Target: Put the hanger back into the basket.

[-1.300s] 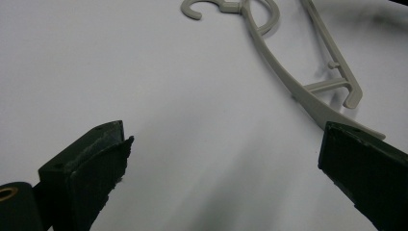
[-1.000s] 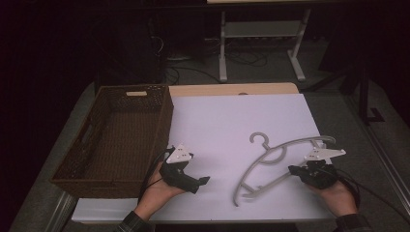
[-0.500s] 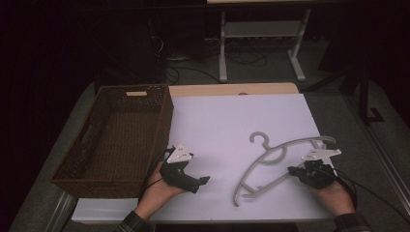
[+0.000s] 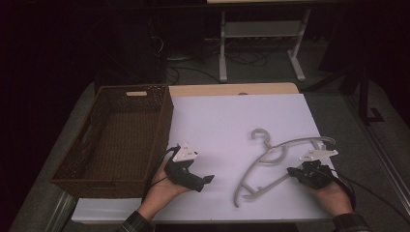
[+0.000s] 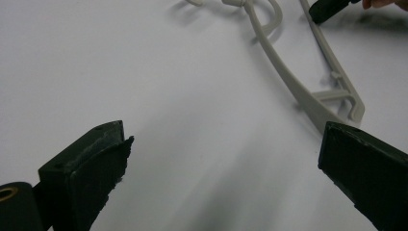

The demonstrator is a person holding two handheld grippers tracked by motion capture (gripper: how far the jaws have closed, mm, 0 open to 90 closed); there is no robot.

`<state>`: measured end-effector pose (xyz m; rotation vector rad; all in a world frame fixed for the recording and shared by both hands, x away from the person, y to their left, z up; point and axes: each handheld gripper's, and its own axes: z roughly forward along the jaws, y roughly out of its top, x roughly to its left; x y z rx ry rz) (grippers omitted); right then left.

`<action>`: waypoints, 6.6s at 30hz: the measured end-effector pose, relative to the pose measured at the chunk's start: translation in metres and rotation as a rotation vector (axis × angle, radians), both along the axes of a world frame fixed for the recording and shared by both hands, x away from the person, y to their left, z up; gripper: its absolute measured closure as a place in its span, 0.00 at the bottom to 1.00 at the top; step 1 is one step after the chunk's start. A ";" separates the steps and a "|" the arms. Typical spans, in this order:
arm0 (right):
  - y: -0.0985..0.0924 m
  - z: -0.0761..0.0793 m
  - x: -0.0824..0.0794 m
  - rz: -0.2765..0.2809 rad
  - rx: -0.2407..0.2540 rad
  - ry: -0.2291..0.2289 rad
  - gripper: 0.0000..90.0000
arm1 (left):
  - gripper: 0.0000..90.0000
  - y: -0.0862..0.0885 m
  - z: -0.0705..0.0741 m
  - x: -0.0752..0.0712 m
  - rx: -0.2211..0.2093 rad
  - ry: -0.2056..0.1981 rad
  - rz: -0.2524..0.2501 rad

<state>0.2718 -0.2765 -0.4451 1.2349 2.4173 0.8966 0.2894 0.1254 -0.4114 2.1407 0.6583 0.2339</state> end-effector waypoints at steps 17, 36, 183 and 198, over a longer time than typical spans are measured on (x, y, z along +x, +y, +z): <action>0.001 0.000 -0.001 -0.004 -0.003 0.001 1.00 | 0.16 -0.064 -0.007 0.035 -0.037 0.066 -0.102; 0.001 0.000 -0.001 -0.005 -0.007 -0.002 1.00 | 0.40 -0.125 -0.034 0.049 0.006 0.132 -0.176; -0.002 0.005 -0.011 -0.018 0.072 -0.107 0.21 | 0.91 0.100 0.162 0.087 -0.124 -0.013 0.288; -0.002 0.006 -0.010 -0.019 0.076 -0.108 0.21 | 0.91 0.151 0.178 0.081 -0.115 -0.055 0.387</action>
